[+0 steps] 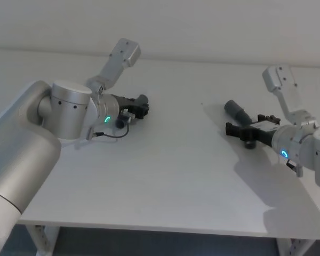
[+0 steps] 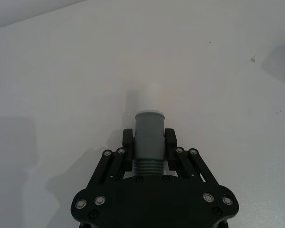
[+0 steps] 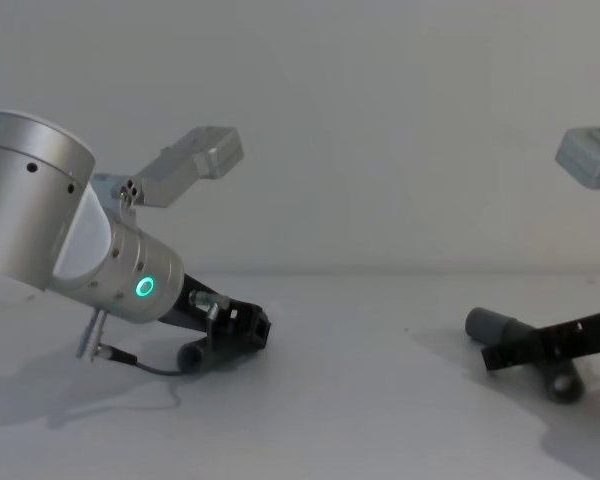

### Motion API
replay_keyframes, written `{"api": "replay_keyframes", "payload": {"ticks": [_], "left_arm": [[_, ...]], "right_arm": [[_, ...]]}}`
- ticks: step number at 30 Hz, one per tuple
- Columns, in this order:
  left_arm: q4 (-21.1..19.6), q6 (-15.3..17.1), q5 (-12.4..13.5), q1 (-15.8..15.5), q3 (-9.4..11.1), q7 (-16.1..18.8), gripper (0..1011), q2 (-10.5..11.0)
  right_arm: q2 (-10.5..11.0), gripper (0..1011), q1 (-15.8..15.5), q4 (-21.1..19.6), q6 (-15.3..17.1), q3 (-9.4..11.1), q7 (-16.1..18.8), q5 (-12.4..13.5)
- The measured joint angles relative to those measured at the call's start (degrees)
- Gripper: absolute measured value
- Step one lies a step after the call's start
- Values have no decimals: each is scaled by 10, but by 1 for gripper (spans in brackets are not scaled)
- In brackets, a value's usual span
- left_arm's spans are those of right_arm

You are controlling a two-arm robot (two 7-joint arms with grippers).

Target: Use both hands to pick up one end of the pipe from the table, align the ends, and insert them.

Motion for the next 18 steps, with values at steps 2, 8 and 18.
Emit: {"api": "replay_keyframes", "payload": {"ticks": [2,8,18], "left_arm": [[0,0,0,0,0,0,383,0],[0,0,0,0,0,0,383,0],[0,0,0,0,0,0,383,0]], "right_arm": [[-1,987,1,2,1,0,0,0],[-4,853,2,6,3,1,1,0],[-7,695,3,9,5,2,1,0]]}}
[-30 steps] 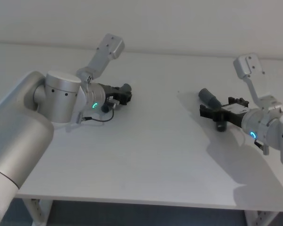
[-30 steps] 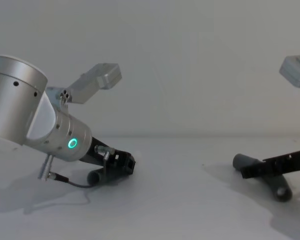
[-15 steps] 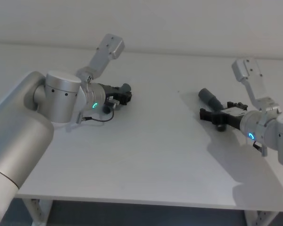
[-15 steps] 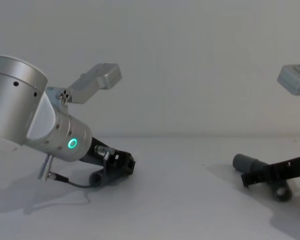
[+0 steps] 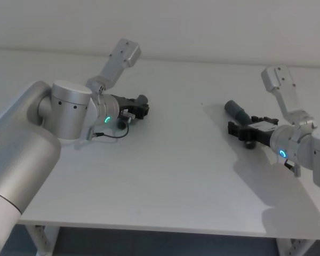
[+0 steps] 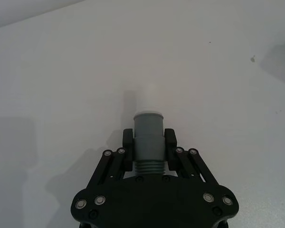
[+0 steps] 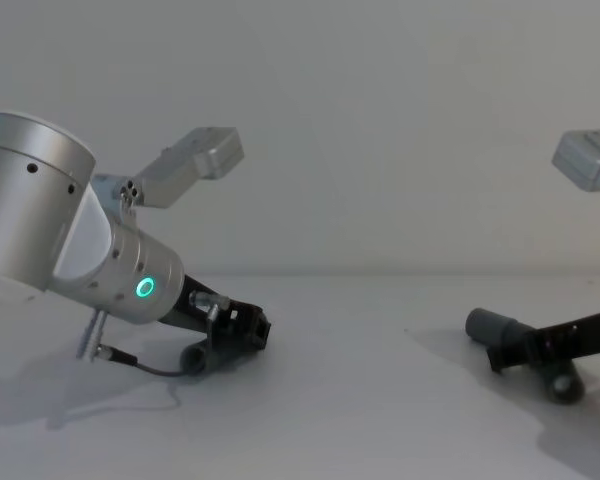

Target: Use both hands to pick up one end of the pipe from the table, align the ends, and insert them.

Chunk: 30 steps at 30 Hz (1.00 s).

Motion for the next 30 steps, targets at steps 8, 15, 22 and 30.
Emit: {"api": "replay_keyframes", "payload": {"ticks": [8,15,22,30], "left_arm": [[0,0,0,0,0,0,383,0],[0,0,0,0,0,0,383,0],[0,0,0,0,0,0,383,0],[0,0,0,0,0,0,383,0]], "right_arm": [[-1,635,0,1,1,0,0,0],[-1,587,1,2,2,1,0,0],[-1,542,1,2,2,0,0,0],[-1,489,1,3,3,0,0,-1]]}}
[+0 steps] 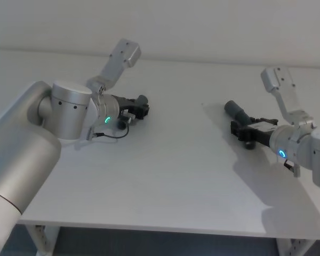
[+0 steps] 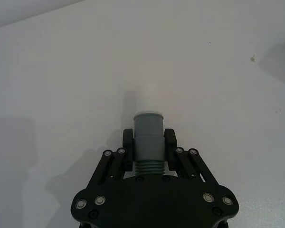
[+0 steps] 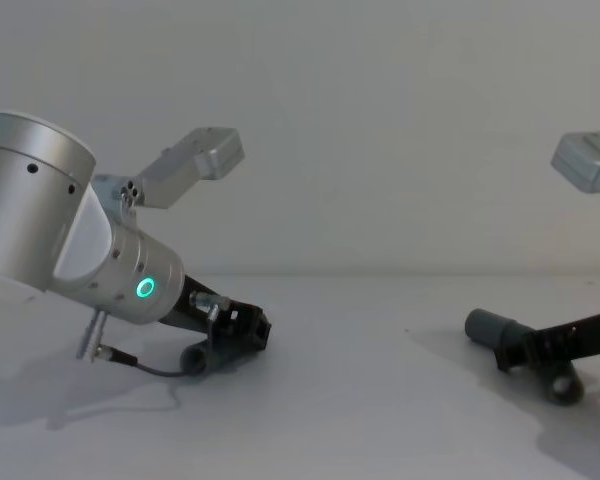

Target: Use both hands to pick up one end of the pipe from the table, align the ends, and insert them.

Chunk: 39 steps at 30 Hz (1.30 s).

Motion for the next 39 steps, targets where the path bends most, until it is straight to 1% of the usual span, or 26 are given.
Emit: {"api": "replay_keyframes", "payload": {"ticks": [24,33,39], "left_arm": [[-3,-3,4,1,-1,1,383,0],[-19,-19,13,3,-2,8,383,1],[-41,-34,23,6,-4,12,383,6]], "right_arm": [[0,338,-1,0,-1,2,0,-1],[4,281,-3,-5,-17,5,6,-4],[9,276,-5,-20,-42,9,17,-5]]}}
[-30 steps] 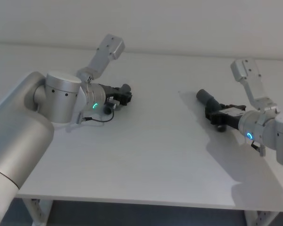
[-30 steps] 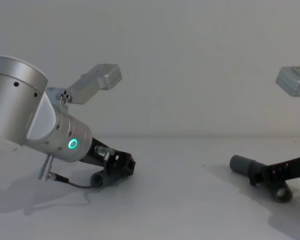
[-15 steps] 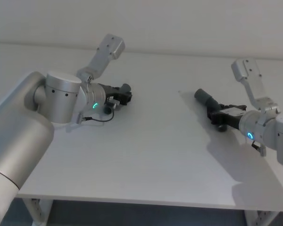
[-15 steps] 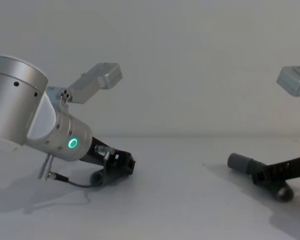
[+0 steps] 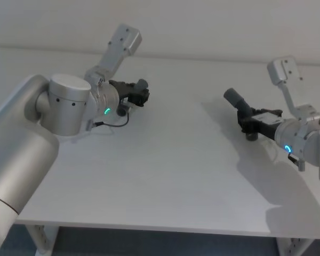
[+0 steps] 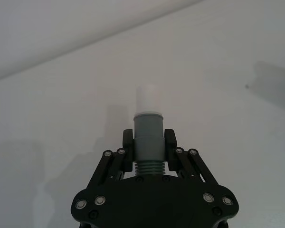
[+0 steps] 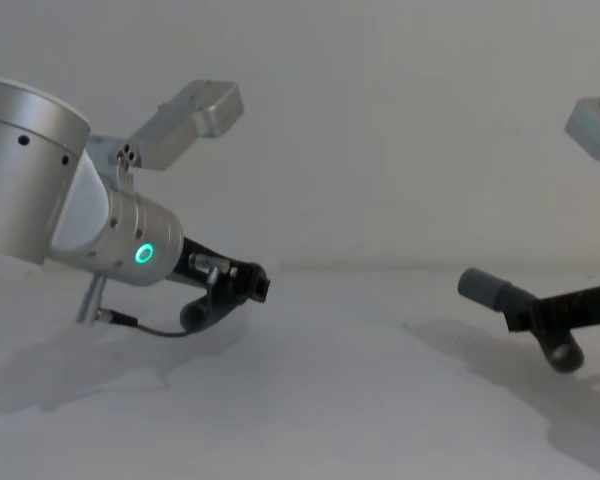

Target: Use both hands to pick up one end of the pipe from the table, align the ends, and insert them.

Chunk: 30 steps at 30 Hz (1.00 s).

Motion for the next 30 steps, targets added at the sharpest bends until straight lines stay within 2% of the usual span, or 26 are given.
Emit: {"api": "replay_keyframes", "payload": {"ticks": [5,12,20,28,30], "left_arm": [[-11,-7,3,1,0,-2,383,4],[-23,-18,5,0,2,-24,383,13],[-34,-26,3,-5,12,-68,383,33],[-49,-27,-3,-16,32,-143,383,69],[-51,-27,-3,-17,35,-149,383,73]], "right_arm": [[6,276,-2,-12,-18,4,11,0],[19,276,-7,-25,-48,7,35,0],[47,276,-10,-28,-97,7,80,4],[82,276,-11,-23,-160,0,142,11],[90,276,-11,-21,-170,-1,154,12]]}}
